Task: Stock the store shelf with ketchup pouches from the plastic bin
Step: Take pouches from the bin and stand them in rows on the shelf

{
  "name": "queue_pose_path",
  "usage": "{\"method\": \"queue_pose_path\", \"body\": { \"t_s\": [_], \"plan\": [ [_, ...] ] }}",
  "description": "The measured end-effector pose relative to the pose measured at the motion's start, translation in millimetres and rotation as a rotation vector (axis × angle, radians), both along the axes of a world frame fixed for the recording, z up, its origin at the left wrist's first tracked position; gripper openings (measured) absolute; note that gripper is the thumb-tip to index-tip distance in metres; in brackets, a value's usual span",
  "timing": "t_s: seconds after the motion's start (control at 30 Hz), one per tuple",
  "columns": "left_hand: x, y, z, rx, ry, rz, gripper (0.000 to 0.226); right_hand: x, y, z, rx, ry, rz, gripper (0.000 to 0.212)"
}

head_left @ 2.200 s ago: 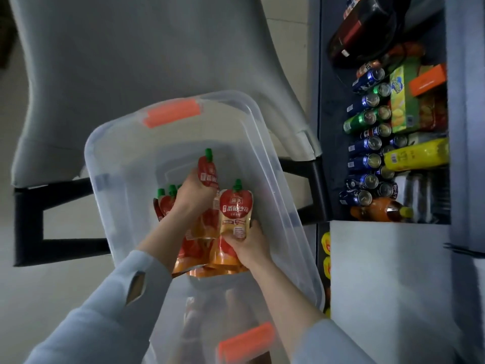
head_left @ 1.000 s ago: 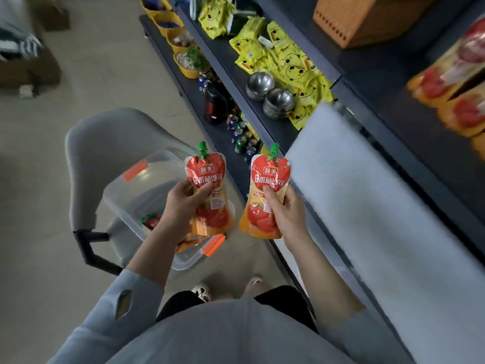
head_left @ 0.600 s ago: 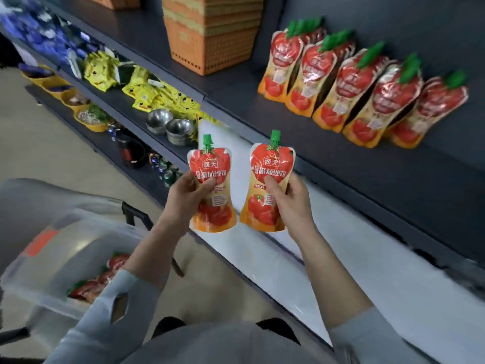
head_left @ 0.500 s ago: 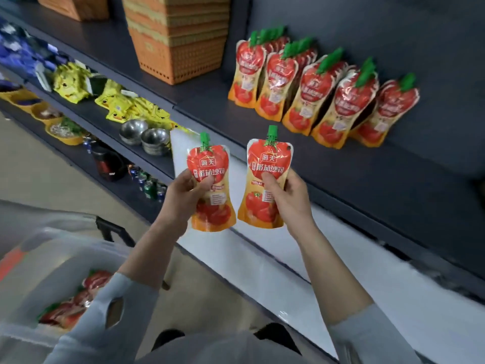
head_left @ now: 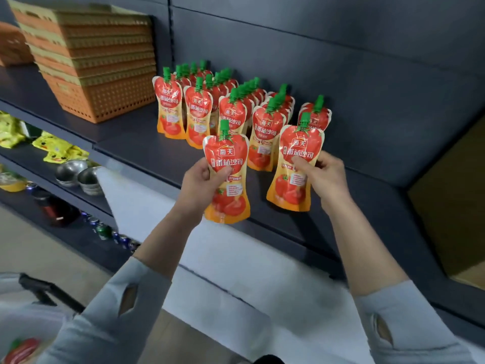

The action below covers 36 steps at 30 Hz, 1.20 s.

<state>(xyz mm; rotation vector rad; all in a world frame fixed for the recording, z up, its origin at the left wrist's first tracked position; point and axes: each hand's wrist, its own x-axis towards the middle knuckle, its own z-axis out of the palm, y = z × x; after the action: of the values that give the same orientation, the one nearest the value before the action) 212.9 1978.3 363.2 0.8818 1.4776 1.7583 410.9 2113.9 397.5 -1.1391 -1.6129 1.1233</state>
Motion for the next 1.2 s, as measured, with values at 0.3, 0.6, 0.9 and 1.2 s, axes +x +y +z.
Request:
{"method": "queue_pose_path", "body": {
  "t_s": [0.3,0.6,0.9,1.2],
  "plan": [
    [14.7,41.4,3.5,0.009,0.012,0.039,0.028,19.6,99.2,-10.2,-0.043,-0.075,-0.071,0.009],
    [19.0,57.8,3.7,0.004,0.03,0.034,0.032,-11.2,142.7,-18.1,0.032,-0.141,-0.149,0.014],
    [25.2,66.5,-4.1,-0.014,0.021,-0.005,0.036,-18.0,162.6,-21.3,0.04,-0.192,-0.175,0.026],
    [41.7,81.4,-5.9,-0.029,0.049,-0.055,0.026,6.9,113.2,8.1,0.359,-0.196,-0.308,0.032]
  ]
}}
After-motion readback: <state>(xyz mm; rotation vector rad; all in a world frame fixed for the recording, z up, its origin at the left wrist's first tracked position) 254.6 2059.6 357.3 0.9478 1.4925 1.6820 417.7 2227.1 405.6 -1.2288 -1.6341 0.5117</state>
